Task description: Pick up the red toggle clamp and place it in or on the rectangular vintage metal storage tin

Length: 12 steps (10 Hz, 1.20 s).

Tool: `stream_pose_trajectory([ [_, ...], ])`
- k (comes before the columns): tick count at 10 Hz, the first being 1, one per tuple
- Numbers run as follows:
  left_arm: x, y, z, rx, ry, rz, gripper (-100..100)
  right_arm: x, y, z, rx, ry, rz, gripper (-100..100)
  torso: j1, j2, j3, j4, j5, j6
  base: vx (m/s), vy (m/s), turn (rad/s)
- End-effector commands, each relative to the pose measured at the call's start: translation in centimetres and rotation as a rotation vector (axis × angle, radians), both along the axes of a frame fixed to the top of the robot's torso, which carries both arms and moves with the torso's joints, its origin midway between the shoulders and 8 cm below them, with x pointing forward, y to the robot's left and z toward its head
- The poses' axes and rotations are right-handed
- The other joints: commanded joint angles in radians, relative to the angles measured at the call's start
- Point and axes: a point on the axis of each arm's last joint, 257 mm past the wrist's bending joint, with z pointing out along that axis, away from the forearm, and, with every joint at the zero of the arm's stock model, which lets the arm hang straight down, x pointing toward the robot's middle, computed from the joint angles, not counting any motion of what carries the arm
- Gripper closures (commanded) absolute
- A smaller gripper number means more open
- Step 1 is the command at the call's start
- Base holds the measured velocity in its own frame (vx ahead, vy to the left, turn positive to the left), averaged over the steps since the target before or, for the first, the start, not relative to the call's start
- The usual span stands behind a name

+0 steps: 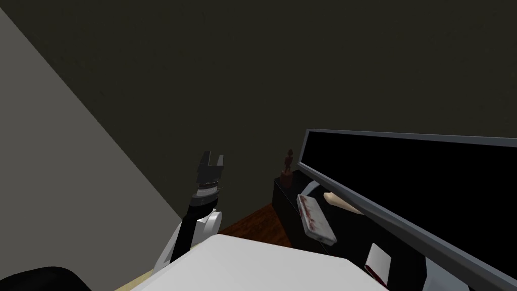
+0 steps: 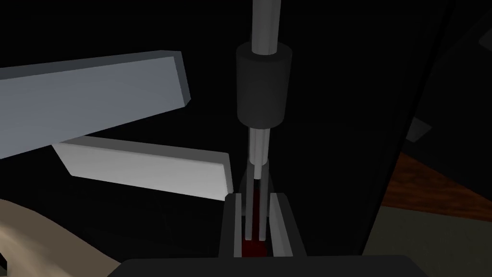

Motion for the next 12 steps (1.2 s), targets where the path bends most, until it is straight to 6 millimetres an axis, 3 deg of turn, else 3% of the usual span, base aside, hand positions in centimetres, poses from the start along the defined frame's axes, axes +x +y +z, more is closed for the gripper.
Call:
stream_pose_trajectory([
  [1, 0.0, 0.0, 0.0, 0.0, 0.0, 0.0, 0, 0.2, -1.0, 1.0, -0.013, -0.005, -0.006, 100, 0.0, 0.0, 0.0, 0.0, 0.0, 0.0, 0.02, 0.081, 0.055],
  [5, 0.0, 0.0, 0.0, 0.0, 0.0, 0.0, 0, 2.3, -2.6, 3.3, -0.023, -0.03, 0.0, 100, 0.0, -0.005, -0.002, 0.0, 0.0, -0.002, 0.049, 0.081, 0.057],
  [6, 0.0, 0.0, 0.0, 0.0, 0.0, 0.0, 0, 3.7, -2.8, 4.3, -0.016, -0.048, 0.012, 100, 0.001, -0.005, -0.002, 0.0, 0.0, -0.003, 0.093, 0.092, 0.086],
  [11, 0.0, 0.0, 0.0, 0.0, 0.0, 0.0, 0, 9.6, -0.8, 7.8, 0.035, -0.118, 0.117, 100, 0.004, -0.01, -0.005, 0.0, 0.002, -0.004, 0.126, 0.119, 0.037],
  [12, 0.0, 0.0, 0.0, 0.0, 0.0, 0.0, 0, 9.6, -0.8, 7.8, 0.035, -0.118, 0.117, 100, 0.002, -0.01, -0.005, 0.0, 0.001, -0.004, 0.086, 0.045, 0.006],
])
